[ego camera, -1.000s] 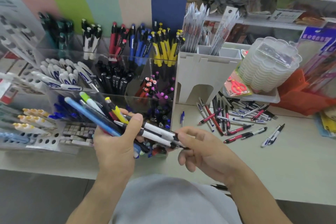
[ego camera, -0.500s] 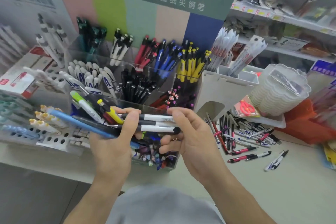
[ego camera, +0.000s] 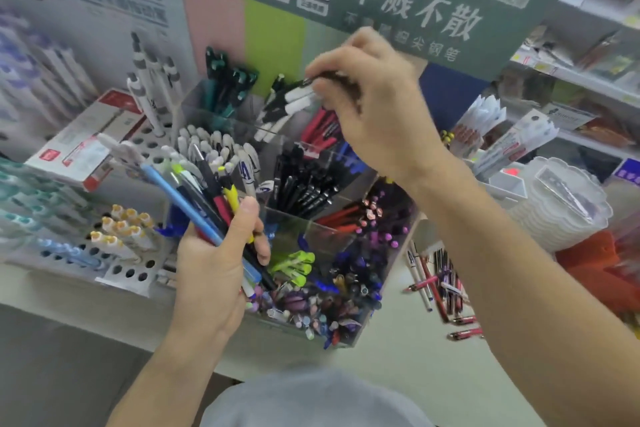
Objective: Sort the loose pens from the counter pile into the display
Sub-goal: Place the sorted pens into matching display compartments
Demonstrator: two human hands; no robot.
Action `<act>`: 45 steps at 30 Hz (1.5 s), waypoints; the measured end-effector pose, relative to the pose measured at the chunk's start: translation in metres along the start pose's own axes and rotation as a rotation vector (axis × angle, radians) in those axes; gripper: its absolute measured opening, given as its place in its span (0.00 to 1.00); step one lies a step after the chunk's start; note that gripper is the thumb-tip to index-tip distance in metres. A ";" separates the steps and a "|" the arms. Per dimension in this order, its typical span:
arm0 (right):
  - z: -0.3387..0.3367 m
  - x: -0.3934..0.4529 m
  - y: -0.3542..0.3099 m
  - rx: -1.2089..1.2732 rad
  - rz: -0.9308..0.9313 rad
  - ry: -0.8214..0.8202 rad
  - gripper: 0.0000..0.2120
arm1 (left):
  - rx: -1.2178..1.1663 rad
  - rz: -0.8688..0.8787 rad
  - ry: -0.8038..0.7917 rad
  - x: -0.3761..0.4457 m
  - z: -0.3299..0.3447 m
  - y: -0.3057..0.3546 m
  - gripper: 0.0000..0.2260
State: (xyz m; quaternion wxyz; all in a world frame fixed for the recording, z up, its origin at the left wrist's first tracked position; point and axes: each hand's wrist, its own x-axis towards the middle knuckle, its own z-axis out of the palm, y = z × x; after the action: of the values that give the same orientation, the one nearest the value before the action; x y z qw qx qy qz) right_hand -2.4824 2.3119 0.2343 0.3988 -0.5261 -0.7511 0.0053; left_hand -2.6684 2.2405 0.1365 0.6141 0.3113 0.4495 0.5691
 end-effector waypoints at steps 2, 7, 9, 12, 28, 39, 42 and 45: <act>0.018 0.016 0.002 -0.085 -0.077 -0.168 0.07 | 0.020 -0.008 -0.037 0.000 -0.001 0.000 0.13; 0.053 0.030 -0.006 -0.216 -0.062 -0.367 0.10 | 0.052 -0.044 -0.094 0.003 -0.006 -0.002 0.14; 0.058 0.022 -0.012 -0.305 0.037 -0.222 0.16 | 0.033 -0.065 -0.104 0.003 -0.008 -0.002 0.14; 0.067 0.001 -0.017 -0.277 0.151 -0.028 0.25 | -0.016 -0.124 -0.134 0.003 -0.010 0.001 0.15; 0.096 0.006 -0.018 -0.247 -0.076 0.087 0.21 | -0.079 -0.286 -0.378 -0.012 -0.024 0.006 0.17; 0.082 0.009 -0.009 -0.359 -0.104 0.085 0.09 | -0.114 -0.313 -0.406 -0.020 -0.021 0.012 0.03; 0.044 -0.027 -0.040 -0.050 0.003 0.135 0.05 | -0.135 -0.343 -0.419 -0.022 -0.020 0.010 0.03; 0.009 -0.070 -0.064 0.212 0.360 -0.361 0.05 | -0.056 -0.346 -0.482 -0.023 -0.020 0.006 0.09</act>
State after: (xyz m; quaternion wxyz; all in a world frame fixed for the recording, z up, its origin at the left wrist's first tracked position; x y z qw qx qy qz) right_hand -2.5292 2.2317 0.2142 0.3037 -0.5972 -0.6996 0.2483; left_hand -2.6879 2.2163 0.1381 0.7995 0.3392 0.3212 0.3776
